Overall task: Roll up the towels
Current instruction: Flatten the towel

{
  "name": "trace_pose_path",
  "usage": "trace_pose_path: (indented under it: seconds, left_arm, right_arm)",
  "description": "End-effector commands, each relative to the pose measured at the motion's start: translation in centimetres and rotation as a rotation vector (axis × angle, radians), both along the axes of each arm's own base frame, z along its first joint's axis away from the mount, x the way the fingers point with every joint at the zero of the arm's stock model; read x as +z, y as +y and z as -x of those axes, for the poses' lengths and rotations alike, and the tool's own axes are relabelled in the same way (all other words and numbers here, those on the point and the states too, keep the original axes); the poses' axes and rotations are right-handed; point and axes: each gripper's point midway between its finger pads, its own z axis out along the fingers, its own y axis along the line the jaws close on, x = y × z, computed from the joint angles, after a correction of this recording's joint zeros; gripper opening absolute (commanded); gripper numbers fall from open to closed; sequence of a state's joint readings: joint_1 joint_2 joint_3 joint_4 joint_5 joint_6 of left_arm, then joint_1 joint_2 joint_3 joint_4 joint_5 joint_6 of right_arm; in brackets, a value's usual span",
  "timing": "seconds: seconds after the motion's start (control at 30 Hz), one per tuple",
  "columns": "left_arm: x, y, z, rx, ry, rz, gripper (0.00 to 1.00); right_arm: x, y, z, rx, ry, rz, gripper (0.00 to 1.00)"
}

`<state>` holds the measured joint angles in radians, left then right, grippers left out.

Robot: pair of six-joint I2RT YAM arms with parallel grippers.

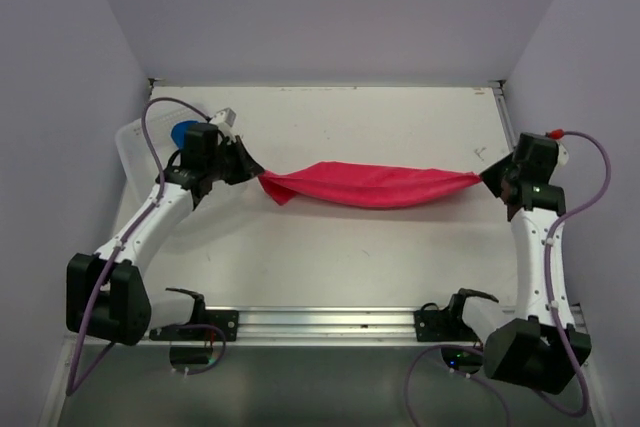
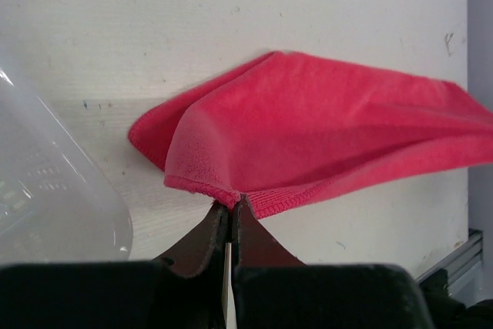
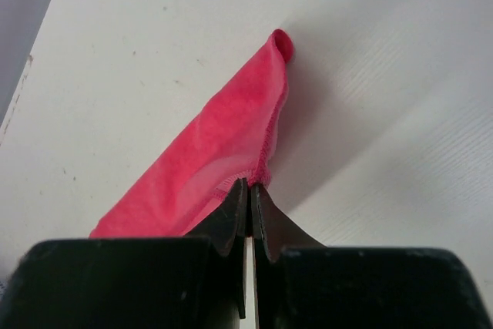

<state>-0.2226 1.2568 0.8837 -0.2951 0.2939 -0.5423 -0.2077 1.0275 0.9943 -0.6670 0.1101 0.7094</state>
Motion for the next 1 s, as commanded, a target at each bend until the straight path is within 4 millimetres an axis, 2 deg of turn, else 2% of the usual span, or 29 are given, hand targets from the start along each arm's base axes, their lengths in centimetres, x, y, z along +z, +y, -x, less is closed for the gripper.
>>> trace_pose_path:
  seconds: [0.0, 0.03, 0.1, 0.17, 0.2, 0.27, 0.3, 0.37, 0.4, 0.47, 0.5, 0.57, 0.6, 0.63, 0.67, 0.7, 0.73, 0.77, 0.8, 0.83, 0.87, 0.9, 0.97]
  left_arm:
    - [4.2, 0.2, -3.3, 0.059, -0.039, 0.159, 0.00]
    - [4.0, 0.5, -3.9, 0.066, -0.022, 0.178, 0.00]
    - [5.4, 1.1, -5.2, 0.080, -0.044, 0.211, 0.00]
    - [5.6, 1.5, -6.3, 0.091, -0.044, 0.215, 0.00]
    - [6.8, 1.6, -7.0, 0.092, -0.067, 0.217, 0.00]
    - [6.8, 1.8, -7.8, 0.102, -0.055, 0.213, 0.00]
    - [7.9, 1.8, -8.5, 0.101, -0.075, 0.219, 0.00]
    - [7.9, 1.6, -9.3, 0.103, -0.061, 0.236, 0.00]
    - [8.8, 1.5, -10.0, 0.104, -0.075, 0.246, 0.00]
    - [8.9, 1.2, -10.9, 0.111, -0.064, 0.275, 0.00]
    - [9.8, 1.1, -11.6, 0.110, -0.081, 0.288, 0.00]
    - [9.6, 0.8, -12.8, 0.108, -0.058, 0.331, 0.00]
    - [10.9, 0.7, -13.7, 0.106, -0.079, 0.347, 0.00]
    - [10.3, 0.5, -14.7, 0.105, -0.053, 0.372, 0.00]
    - [10.7, 0.6, -15.5, 0.104, -0.058, 0.384, 0.00]
    - [12.8, 0.4, -16.6, 0.092, -0.096, 0.402, 0.00]
    - [12.1, 0.3, -17.6, 0.086, -0.060, 0.429, 0.00]
    - [12.9, 0.1, -18.4, 0.076, -0.069, 0.441, 0.00]
    - [15.8, 0.0, -19.4, 0.058, -0.132, 0.452, 0.00]
    - [15.1, -0.1, -20.4, 0.065, -0.106, 0.456, 0.00]
    - [15.6, 0.0, -21.0, 0.066, -0.111, 0.463, 0.00]
    - [17.4, -0.1, -21.6, 0.052, -0.147, 0.476, 0.00]
    - [17.7, 0.2, -22.5, 0.049, -0.155, 0.509, 0.00]
  right_arm:
    - [-0.9, 0.2, 0.6, 0.046, 0.034, -0.097, 0.00]
    - [-0.8, -0.1, 0.6, 0.034, 0.035, -0.101, 0.00]
    - [-0.2, -0.8, 0.2, 0.004, 0.010, -0.125, 0.00]
    - [0.8, -1.6, -0.6, -0.028, -0.027, -0.152, 0.00]
    - [1.1, -1.9, -0.8, -0.037, -0.033, -0.158, 0.00]
    - [2.2, -2.8, -1.3, -0.069, -0.062, -0.164, 0.00]
    - [2.2, -2.9, -1.7, -0.072, -0.068, -0.176, 0.00]
    - [3.0, -3.3, -2.5, -0.088, -0.107, -0.195, 0.00]
    - [3.1, -3.4, -3.0, -0.089, -0.116, -0.208, 0.00]
    - [4.0, -3.8, -4.2, -0.095, -0.162, -0.218, 0.00]
    - [4.3, -3.9, -4.5, -0.097, -0.175, -0.222, 0.00]
    - [5.2, -4.3, -5.9, -0.098, -0.215, -0.240, 0.00]
    - [5.6, -4.5, -6.6, -0.095, -0.235, -0.249, 0.00]
    - [5.5, -4.5, -7.5, -0.091, -0.237, -0.280, 0.00]
    - [6.7, -4.7, -8.3, -0.085, -0.262, -0.284, 0.00]
    - [7.2, -4.8, -8.9, -0.082, -0.273, -0.291, 0.00]
    - [7.2, -5.0, -9.8, -0.083, -0.276, -0.313, 0.00]
    - [8.7, -5.1, -10.5, -0.073, -0.308, -0.310, 0.00]
    - [9.3, -5.2, -11.0, -0.067, -0.324, -0.312, 0.00]
    - [9.6, -5.3, -11.4, -0.067, -0.325, -0.318, 0.00]
    - [10.6, -5.6, -12.1, -0.060, -0.342, -0.314, 0.00]
    - [11.0, -5.6, -12.4, -0.053, -0.348, -0.318, 0.00]
    - [12.3, -5.6, -13.1, -0.039, -0.381, -0.322, 0.00]
